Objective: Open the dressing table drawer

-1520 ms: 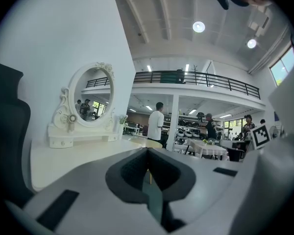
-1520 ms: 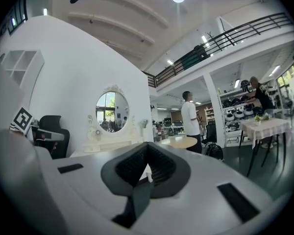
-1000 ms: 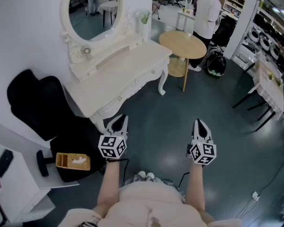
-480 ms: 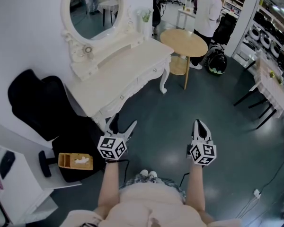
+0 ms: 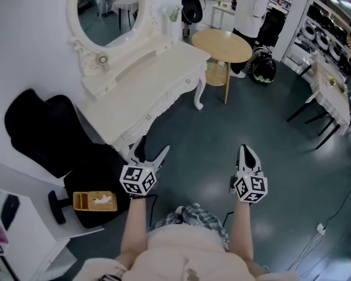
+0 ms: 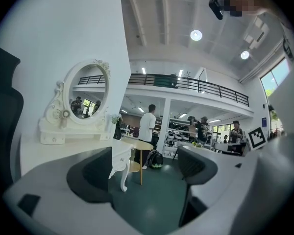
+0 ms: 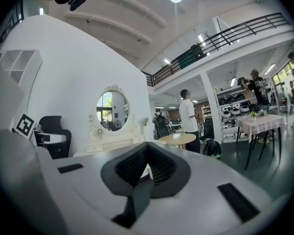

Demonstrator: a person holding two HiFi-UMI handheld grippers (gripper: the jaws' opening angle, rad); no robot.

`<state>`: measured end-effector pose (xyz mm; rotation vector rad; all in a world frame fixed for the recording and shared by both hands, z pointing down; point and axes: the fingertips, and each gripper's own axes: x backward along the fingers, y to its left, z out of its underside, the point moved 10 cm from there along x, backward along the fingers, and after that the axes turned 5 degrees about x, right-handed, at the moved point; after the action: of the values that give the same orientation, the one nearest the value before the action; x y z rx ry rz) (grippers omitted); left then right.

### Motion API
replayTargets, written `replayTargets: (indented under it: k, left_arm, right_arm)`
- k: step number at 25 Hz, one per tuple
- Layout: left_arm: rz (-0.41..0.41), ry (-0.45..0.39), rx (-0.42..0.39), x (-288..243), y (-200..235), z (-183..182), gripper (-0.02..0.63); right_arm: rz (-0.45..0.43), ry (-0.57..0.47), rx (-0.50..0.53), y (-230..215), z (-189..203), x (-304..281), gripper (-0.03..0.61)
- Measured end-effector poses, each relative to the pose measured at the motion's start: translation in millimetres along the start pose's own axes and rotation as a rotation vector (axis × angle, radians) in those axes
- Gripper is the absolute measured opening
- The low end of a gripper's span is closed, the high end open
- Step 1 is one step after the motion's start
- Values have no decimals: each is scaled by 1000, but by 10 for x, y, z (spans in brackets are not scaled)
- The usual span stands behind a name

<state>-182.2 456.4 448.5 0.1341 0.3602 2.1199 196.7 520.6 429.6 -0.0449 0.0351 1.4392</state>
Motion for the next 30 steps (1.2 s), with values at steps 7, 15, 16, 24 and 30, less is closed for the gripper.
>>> replayTargets:
  k: [7, 15, 16, 24, 30]
  left_arm:
    - [9, 26, -6, -194, 73, -5, 399]
    - [13, 25, -13, -632, 287, -94, 399]
    - [12, 26, -15, -699, 315, -108, 399]
    - [-16, 10, -18, -1450, 616, -196, 397]
    - [-71, 0, -46, -2475, 985, -250, 397]
  right_arm:
    - [26, 9, -24, -62, 33, -97, 15]
    - [21, 4, -21, -146, 28, -568, 15]
    - [18, 3, -20, -166, 24, -644, 15]
    - [-16, -3, -26, -431, 63, -1545, 15]
    - [-87, 10, 1, -808, 112, -2795, 15]
